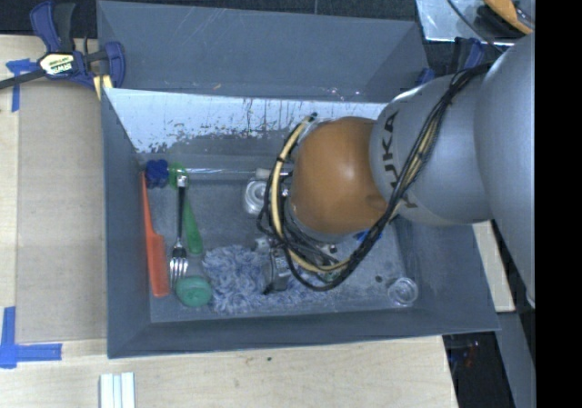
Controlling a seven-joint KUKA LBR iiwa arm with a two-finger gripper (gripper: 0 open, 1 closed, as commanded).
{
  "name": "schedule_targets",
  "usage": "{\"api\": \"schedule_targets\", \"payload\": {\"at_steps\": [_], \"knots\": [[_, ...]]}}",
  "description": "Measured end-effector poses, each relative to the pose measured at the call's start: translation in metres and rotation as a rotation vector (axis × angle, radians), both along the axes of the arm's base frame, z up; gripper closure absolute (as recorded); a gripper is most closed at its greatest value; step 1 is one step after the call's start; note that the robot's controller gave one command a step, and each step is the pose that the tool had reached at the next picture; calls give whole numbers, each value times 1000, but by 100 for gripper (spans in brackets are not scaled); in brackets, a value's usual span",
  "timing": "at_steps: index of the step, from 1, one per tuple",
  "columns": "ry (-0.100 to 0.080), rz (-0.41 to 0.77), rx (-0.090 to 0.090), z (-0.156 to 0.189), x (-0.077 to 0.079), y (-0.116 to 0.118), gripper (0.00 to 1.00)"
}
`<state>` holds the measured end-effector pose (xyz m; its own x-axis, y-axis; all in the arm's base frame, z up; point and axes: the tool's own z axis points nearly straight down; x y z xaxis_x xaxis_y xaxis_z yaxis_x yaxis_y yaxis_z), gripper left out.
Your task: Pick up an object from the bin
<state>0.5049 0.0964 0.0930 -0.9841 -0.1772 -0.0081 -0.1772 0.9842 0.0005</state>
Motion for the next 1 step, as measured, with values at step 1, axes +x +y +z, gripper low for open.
{"api": "schedule_targets", "payload": {"at_steps": [1], "knots": [[-4,0,1,20,1,0,100]]}}
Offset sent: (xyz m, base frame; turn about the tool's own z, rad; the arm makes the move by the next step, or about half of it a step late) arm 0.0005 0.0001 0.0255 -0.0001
